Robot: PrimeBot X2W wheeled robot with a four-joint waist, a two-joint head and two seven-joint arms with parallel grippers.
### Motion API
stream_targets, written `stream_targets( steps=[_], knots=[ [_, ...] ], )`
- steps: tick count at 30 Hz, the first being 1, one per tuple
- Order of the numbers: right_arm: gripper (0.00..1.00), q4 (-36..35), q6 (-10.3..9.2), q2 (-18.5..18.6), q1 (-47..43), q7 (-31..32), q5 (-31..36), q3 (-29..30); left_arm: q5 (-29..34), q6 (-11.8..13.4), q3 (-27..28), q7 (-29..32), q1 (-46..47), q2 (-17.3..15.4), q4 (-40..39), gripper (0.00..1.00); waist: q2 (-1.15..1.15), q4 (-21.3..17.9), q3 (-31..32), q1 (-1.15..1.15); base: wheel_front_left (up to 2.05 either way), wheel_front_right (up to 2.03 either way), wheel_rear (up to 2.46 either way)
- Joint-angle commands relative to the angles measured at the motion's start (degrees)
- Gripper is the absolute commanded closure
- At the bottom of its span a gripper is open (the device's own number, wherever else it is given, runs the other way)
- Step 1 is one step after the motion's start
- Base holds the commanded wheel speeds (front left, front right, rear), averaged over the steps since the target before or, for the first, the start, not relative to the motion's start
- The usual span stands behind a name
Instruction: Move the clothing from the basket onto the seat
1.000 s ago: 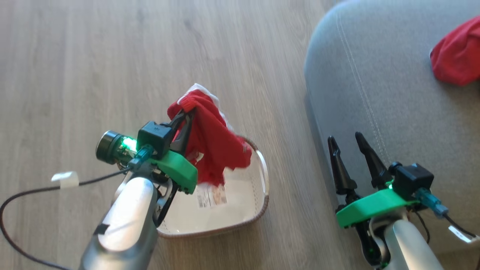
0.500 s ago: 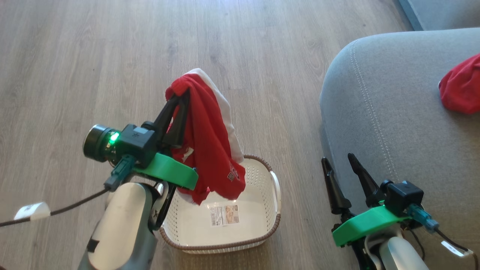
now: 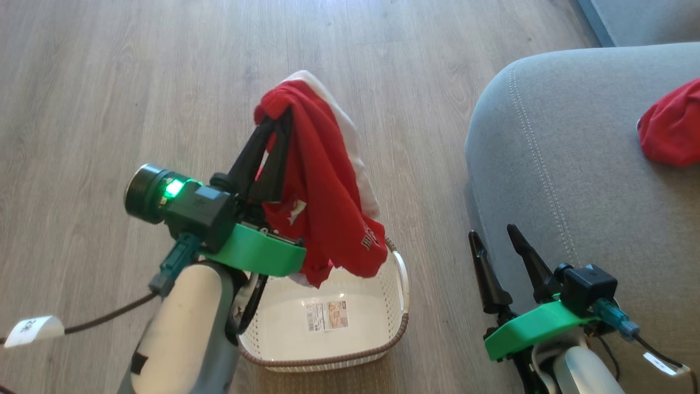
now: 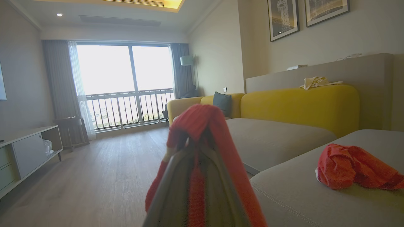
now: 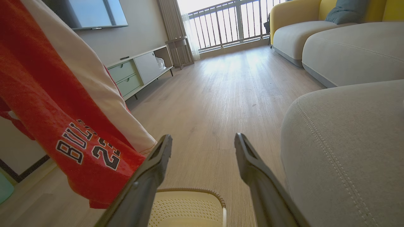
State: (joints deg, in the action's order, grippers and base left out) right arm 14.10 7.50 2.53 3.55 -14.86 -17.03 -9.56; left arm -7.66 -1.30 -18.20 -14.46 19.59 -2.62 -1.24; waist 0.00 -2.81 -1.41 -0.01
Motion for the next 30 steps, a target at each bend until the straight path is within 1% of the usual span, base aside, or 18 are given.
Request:
stream_targets(
  steps=[1, 9, 13, 20, 24, 30],
  knots=[
    [0.0, -1.81, -0.01, 0.34, 0.67, -0.14, 0.03, -1.19, -0.32, 0.48, 1.29, -0.53, 2.77, -0.26, -3.09, 1.0, 0.0, -0.01, 0.11, 0.01, 0.0, 0.0, 0.0],
    [0.0, -1.85, -0.01, 0.34, 0.53, -0.14, -0.2, -0.56, -0.7, 1.26, -1.55, -0.53, 2.68, -0.26, -5.36, 1.0, 0.0, 0.18, 0.21, 0.01, 0.0, 0.0, 0.0],
    [0.0, -1.89, -0.01, 0.34, 0.47, -0.14, -0.15, -0.71, -1.52, 1.32, -1.95, -0.53, 2.61, -0.26, -5.91, 1.0, 0.0, 0.11, 0.2, 0.01, 0.0, 0.0, 0.0],
    [0.0, -2.31, -0.01, 0.34, 0.41, -0.14, -0.38, -0.57, -1.37, 0.55, -3.56, -0.53, 2.37, -0.26, -6.8, 1.0, 0.0, -0.22, 0.29, 0.01, 0.0, 0.0, 0.0],
    [0.0, -2.4, -0.01, 0.34, 0.41, -0.14, -0.41, -0.5, -0.88, -0.38, -4.79, -0.53, 2.25, -0.26, -6.63, 1.0, 0.0, -0.31, 0.33, 0.01, 0.0, 0.0, 0.0],
    [0.0, -2.55, -0.01, 0.34, 0.5, -0.14, -0.4, -0.57, -0.83, -0.59, -5.47, -0.53, 2.21, -0.26, -6.5, 1.0, 0.0, -0.56, 0.38, 0.01, 0.0, 0.0, 0.0]
  ],
)
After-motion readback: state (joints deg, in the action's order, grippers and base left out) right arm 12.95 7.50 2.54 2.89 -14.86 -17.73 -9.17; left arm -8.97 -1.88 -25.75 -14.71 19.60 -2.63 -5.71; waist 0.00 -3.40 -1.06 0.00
